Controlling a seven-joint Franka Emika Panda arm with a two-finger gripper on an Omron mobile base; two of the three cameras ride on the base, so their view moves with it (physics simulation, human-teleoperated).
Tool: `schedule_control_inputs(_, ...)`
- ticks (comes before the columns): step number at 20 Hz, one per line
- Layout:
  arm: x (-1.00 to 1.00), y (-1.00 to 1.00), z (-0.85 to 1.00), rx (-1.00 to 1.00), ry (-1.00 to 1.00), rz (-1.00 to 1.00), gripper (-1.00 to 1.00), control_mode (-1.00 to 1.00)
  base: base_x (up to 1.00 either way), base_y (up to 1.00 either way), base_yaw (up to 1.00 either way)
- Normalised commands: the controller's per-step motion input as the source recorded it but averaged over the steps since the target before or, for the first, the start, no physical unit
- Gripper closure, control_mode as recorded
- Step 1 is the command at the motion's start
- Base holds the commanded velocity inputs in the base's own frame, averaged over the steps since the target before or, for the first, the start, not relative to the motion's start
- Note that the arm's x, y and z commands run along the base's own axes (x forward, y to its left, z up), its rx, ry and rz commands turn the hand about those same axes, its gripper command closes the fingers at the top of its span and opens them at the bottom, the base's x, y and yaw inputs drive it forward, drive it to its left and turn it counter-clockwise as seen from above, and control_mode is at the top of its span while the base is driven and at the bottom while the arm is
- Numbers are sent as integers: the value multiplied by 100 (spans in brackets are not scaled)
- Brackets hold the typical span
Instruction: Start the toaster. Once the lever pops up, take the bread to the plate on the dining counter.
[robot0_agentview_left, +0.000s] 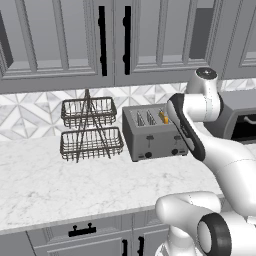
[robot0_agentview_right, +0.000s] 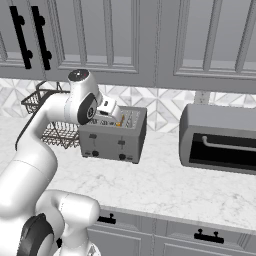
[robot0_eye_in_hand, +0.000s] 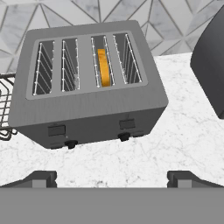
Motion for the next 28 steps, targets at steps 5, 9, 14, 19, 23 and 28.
schedule_control_inputs(5, 0, 0, 0, 0, 0, 0, -100, -100, 0, 0, 0)
schedule_control_inputs(9, 0, 0, 0, 0, 0, 0, -100, -100, 0, 0, 0)
schedule_control_inputs(14, 0, 0, 0, 0, 0, 0, -100, -100, 0, 0, 0)
schedule_control_inputs(19, 0, 0, 0, 0, 0, 0, -100, -100, 0, 0, 0)
schedule_control_inputs(23, 0, 0, 0, 0, 0, 0, -100, -100, 0, 0, 0)
schedule_control_inputs(28, 0, 0, 0, 0, 0, 0, -100, -100, 0, 0, 0)
